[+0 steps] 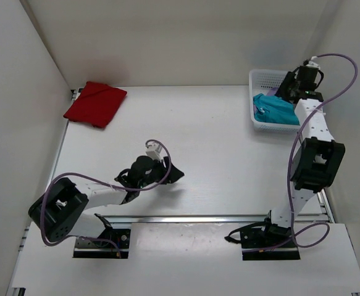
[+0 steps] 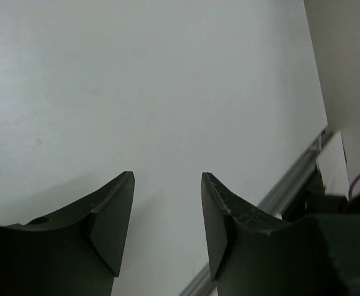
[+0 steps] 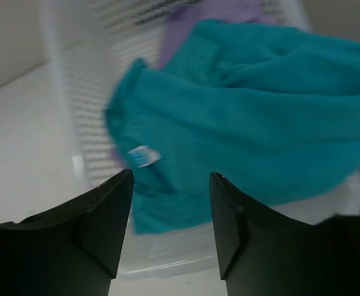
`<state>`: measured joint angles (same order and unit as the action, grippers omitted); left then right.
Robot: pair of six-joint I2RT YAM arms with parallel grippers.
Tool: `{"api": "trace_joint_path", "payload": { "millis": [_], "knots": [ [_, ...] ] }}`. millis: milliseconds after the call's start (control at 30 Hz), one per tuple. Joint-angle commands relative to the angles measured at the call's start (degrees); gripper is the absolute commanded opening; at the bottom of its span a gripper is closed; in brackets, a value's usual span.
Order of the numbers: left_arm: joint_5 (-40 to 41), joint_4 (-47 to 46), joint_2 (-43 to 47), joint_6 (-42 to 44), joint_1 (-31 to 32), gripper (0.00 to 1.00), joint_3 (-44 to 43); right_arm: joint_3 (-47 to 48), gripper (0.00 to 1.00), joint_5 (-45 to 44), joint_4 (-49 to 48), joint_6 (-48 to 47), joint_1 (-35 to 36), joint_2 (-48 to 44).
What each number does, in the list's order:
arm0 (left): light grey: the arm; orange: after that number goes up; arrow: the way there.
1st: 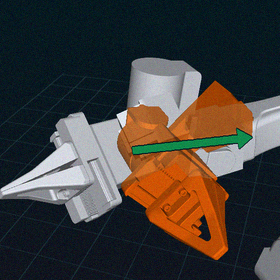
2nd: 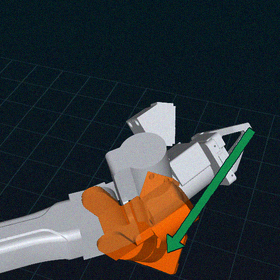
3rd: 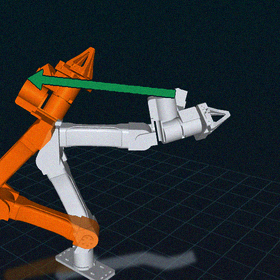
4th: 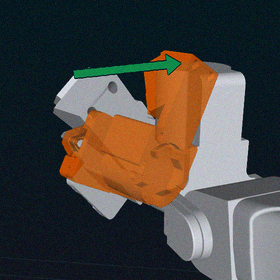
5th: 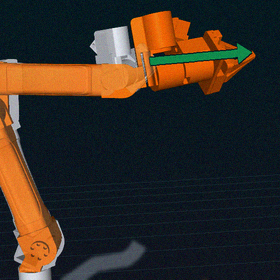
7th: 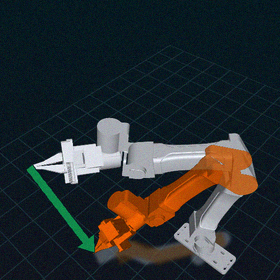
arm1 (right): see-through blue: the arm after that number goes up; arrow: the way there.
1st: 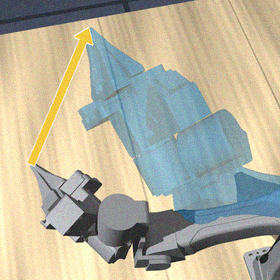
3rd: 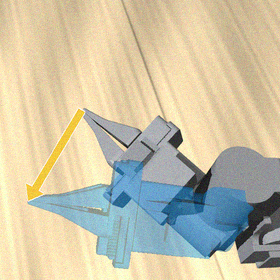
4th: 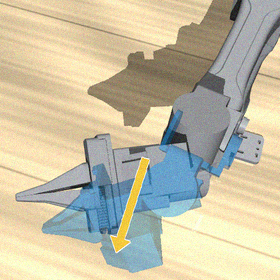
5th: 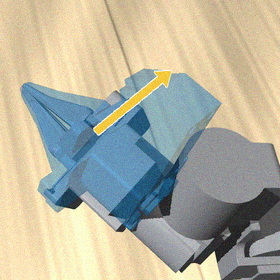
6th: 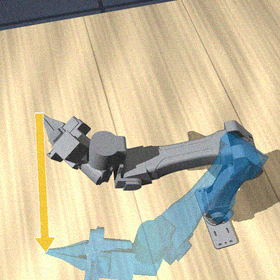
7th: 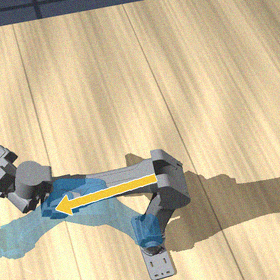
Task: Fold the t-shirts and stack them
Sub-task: Grab crumpled tshirt from bin with the right arm
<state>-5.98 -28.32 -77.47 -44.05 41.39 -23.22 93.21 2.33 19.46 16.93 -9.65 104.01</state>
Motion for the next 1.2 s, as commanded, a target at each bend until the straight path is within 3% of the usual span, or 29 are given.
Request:
{"api": "trace_joint_path", "payload": {
  "millis": [0,100,233,433,700,867,1100,1133,1167],
  "knots": [
    [-4.4,-2.3,2.2,2.0,4.0,0.59,2.2,5.9,0.52,-16.2,10.1,-10.5,0.2,4.1],
    [-5.4,-3.1,4.2,1.7,4.6,0.59,4.8,10.1,0.58,-22.3,11.9,-12.5,-0.8,6.8],
    [-6.7,-2.3,8.6,2.7,0.8,0.60,7.9,13.9,0.60,-27.2,13.6,-14.7,-1.2,10.5],
    [-7.7,1.0,15.1,5.4,-3.0,0.62,8.7,25.6,0.63,-30.4,16.7,-15.5,-1.2,19.8],
    [-7.6,0.5,15.9,5.8,-3.4,0.63,8.6,30.2,0.66,-28.9,14.7,-15.8,-0.9,26.2],
    [-8.4,0.1,14.4,5.5,-4.0,0.63,8.6,40.0,0.66,-26.1,18.4,-14.3,-1.1,33.0],
    [-8.7,-0.3,12.3,4.6,-5.4,0.62,8.0,41.5,0.55,-25.7,17.4,-14.1,-1.2,35.6],
    [-8.8,-0.2,12.0,4.7,-5.4,0.62,7.9,42.6,0.52,-24.6,18.1,-13.6,-1.0,35.8],
    [-9.0,-0.2,11.7,4.9,-5.1,0.61,7.7,42.9,0.42,-24.4,18.7,-13.0,-1.3,36.8]
  ]
}}
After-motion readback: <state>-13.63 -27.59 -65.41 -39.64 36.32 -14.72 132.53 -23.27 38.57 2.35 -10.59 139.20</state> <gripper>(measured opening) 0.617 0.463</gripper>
